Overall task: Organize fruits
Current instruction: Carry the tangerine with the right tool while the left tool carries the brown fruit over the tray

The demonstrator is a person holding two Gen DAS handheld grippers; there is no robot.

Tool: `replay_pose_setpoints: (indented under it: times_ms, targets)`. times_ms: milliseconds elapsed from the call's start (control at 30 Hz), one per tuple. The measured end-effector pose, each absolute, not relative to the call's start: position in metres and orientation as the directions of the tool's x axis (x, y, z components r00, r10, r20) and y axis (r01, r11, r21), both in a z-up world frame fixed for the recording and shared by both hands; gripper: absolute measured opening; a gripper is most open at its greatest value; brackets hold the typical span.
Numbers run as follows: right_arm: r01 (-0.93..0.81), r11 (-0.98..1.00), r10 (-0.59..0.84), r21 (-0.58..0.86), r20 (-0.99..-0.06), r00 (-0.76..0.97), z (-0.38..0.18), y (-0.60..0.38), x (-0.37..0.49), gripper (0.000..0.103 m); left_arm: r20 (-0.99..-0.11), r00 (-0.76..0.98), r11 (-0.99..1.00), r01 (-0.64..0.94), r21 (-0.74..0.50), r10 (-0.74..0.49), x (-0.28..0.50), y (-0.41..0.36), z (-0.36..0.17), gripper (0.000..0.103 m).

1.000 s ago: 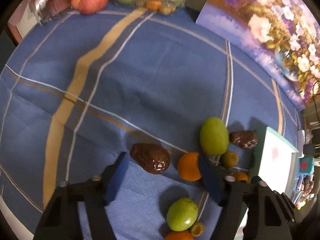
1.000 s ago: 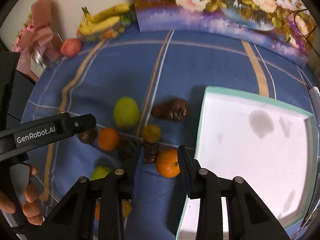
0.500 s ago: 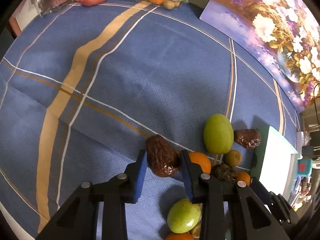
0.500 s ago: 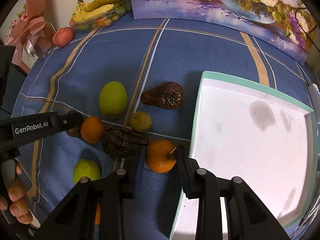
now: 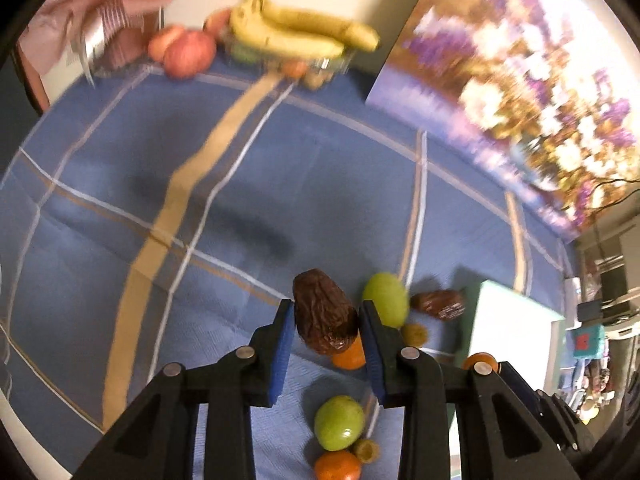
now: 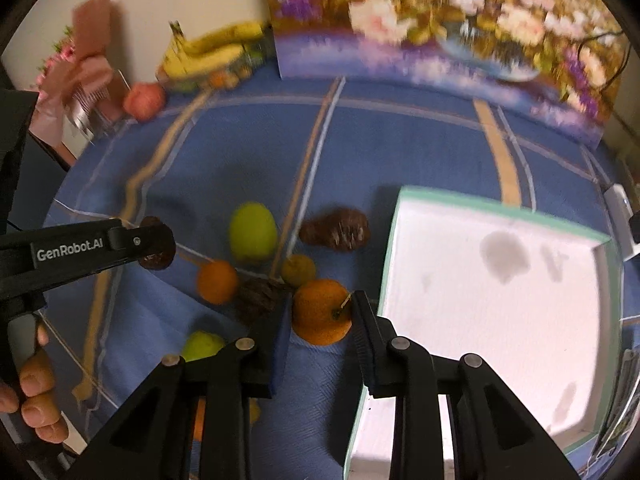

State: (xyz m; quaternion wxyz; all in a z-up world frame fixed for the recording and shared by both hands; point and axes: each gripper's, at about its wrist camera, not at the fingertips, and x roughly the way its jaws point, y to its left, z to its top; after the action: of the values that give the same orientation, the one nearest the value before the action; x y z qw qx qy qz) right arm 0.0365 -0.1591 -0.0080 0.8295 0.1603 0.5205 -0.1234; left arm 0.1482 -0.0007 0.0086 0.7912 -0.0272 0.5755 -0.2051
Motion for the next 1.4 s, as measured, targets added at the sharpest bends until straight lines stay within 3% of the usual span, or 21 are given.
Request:
replay_pose_setpoints:
  times_ms: [333,967,1400]
  targets:
    - [0.4,0.906,-0.094,0.137,-0.857,0.507,0.042,-0.166,0.017,0.031,-0.842,0.329,0.884,0.35,-0.31,-0.426,0.133,-0.006,0.059,0.035]
    - [0.665,0.734,-0.249,0.139,-0.855,0.455,0.054,-0.269,-0.062,0.031,-0.839,0.27,0.804,0.522,-0.285,-0.472,0.072,-0.083,0.061,0.035]
    - [0.753,0.649,-0.336,0.112,-0.845,0.415,0.063,-0.305,-0.107,0.032,-0.858,0.202,0.71,0.664,-0.235,-0.472,0.018,-0.146,0.055,0.035]
